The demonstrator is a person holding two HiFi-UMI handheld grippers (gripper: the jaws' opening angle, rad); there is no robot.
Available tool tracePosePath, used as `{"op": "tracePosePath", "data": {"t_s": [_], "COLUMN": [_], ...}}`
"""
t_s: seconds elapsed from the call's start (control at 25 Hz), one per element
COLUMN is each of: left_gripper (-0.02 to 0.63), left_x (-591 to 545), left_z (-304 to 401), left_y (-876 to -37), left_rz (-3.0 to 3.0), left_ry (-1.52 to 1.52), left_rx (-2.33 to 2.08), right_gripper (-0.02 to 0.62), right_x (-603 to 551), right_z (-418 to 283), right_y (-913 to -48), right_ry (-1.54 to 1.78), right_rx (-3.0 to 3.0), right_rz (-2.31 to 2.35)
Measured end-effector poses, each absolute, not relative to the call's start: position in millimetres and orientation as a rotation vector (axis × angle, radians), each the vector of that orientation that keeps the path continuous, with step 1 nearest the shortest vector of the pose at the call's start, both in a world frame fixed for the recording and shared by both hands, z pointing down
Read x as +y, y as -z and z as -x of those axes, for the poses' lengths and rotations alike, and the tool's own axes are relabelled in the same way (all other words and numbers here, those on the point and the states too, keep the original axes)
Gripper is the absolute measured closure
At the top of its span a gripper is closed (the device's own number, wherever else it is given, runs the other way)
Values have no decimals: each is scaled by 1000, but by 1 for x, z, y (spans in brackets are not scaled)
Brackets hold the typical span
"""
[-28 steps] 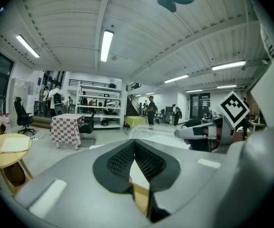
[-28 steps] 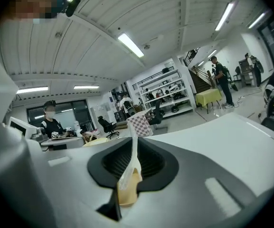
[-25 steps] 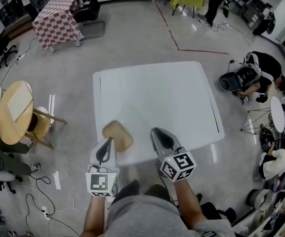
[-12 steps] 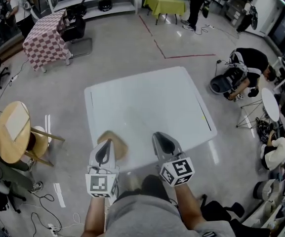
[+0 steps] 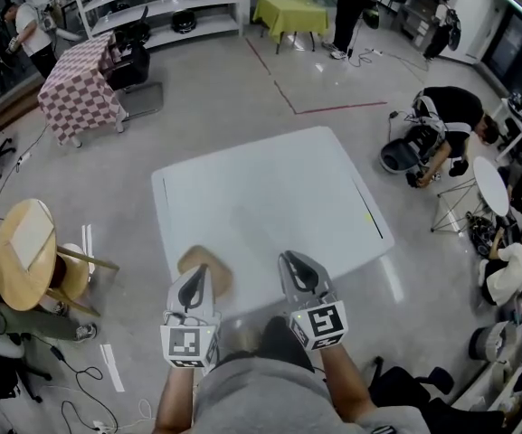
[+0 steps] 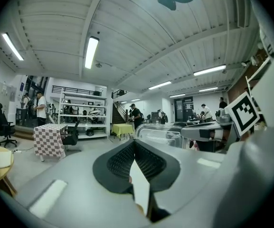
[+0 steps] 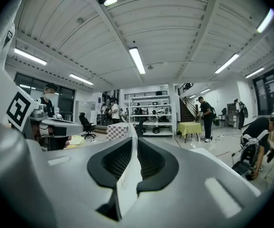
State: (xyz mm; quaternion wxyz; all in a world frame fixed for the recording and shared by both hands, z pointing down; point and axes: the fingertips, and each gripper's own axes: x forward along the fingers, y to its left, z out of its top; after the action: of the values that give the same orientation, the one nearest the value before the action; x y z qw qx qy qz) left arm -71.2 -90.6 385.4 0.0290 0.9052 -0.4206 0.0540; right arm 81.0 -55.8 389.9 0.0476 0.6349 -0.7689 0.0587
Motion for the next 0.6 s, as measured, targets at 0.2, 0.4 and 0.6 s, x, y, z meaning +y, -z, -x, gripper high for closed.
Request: {"op": "tracePosePath", "data": {"t_s": [0.2, 0.4, 0.6], "left_gripper": [595, 595, 595], "left_x": [-89, -75, -66], "left_z": [70, 63, 52], "left_y": [-387, -396, -407], "left_rz": [-2792, -2791, -2807], "left_ry": [-159, -192, -229], "left_rx": [-1287, -1258, -1224], "right_gripper": [556, 555, 555], "right_x": [-53, -43, -36], "right_z": [-80, -84, -88], "right_y": [-399, -406, -417], "right_ry": [-172, -184, -222], "right_rx": [-2313, -2291, -2279], "right_rz": [-1925, -1913, -1922]}}
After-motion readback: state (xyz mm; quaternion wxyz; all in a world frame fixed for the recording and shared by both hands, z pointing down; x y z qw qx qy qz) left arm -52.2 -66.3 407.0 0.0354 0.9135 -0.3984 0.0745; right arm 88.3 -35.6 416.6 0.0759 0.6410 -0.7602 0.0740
